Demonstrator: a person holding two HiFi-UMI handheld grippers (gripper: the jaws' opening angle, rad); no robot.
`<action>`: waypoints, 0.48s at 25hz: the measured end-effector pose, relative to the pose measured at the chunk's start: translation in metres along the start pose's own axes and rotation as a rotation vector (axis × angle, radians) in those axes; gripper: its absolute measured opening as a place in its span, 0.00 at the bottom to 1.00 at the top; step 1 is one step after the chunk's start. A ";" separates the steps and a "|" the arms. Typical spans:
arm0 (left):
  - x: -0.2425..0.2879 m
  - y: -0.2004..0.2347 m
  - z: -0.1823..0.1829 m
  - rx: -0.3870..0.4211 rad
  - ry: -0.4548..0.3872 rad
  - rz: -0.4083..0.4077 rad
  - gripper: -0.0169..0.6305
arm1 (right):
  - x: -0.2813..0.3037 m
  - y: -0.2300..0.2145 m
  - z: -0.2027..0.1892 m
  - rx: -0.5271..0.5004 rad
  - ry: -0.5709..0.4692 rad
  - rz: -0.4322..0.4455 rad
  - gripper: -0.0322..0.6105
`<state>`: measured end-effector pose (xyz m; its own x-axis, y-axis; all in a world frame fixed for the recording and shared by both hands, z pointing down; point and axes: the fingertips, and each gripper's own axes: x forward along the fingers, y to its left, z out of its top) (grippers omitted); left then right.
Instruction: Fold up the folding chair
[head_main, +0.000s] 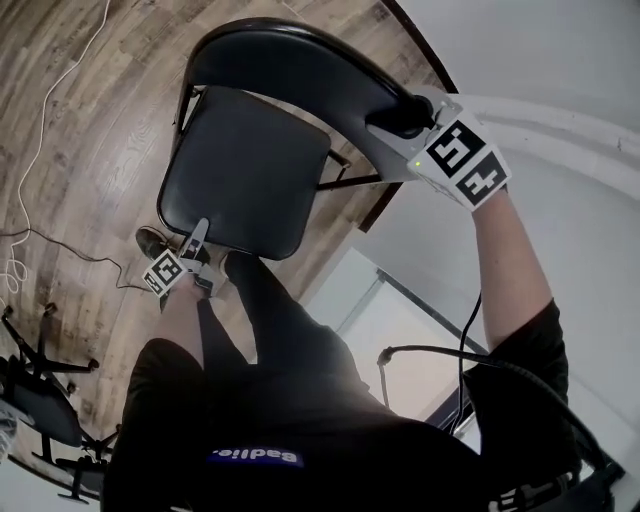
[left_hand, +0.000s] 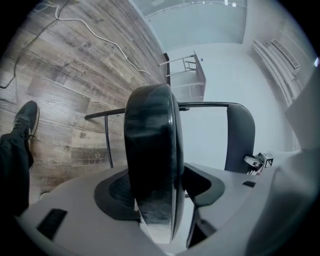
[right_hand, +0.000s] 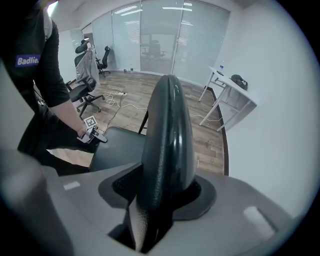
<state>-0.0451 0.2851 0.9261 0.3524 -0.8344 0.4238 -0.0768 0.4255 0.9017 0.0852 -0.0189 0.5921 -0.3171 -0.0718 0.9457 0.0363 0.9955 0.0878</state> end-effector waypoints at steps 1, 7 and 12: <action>0.000 -0.005 0.000 -0.002 -0.001 0.002 0.45 | -0.004 0.003 0.001 0.001 0.000 -0.004 0.32; -0.008 -0.041 -0.001 0.007 0.008 0.010 0.42 | -0.026 0.029 0.013 0.000 0.008 -0.033 0.28; -0.009 -0.079 0.003 0.033 0.005 0.009 0.41 | -0.047 0.046 0.021 -0.008 0.011 -0.068 0.27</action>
<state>-0.0454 0.2579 0.8512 0.3565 -0.8289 0.4312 -0.1106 0.4208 0.9004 0.0824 0.0318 0.5450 -0.3089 -0.1397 0.9408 0.0227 0.9878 0.1541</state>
